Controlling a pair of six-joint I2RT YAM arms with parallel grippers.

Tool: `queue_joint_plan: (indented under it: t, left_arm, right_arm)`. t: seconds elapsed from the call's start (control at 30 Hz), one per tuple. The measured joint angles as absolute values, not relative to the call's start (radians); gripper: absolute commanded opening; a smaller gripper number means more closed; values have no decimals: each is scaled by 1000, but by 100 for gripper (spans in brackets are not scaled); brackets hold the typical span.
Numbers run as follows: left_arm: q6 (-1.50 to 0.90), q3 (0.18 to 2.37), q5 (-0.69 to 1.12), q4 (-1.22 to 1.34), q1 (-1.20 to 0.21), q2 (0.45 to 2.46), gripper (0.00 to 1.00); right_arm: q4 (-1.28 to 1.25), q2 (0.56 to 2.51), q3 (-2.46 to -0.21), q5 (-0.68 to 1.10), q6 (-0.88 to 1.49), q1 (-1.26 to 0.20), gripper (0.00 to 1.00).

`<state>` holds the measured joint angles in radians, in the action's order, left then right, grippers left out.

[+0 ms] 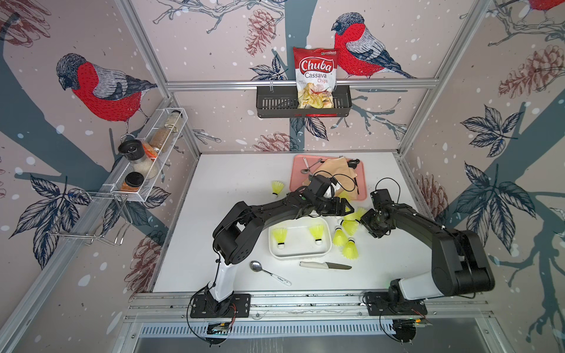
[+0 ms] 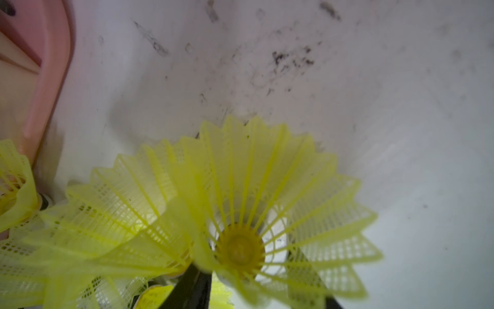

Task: Put the shuttlecocks into the storage box
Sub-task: Pick up the shuttlecock at the center of the board.

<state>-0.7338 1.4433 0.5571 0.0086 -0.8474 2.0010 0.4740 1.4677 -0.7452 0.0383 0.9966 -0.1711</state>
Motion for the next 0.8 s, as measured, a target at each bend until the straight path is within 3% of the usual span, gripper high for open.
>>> queue_joint_plan:
  t: [0.5,0.8]
  left_arm:
    - [-726,1460,569,-6,-847,2020,78]
    - [-726,1468,572,-6,-847,2022,78]
  right_arm:
    - [424,1500,-740,23,963,-159,24]
    - [476,1461,-743,-5,941,-180,24]
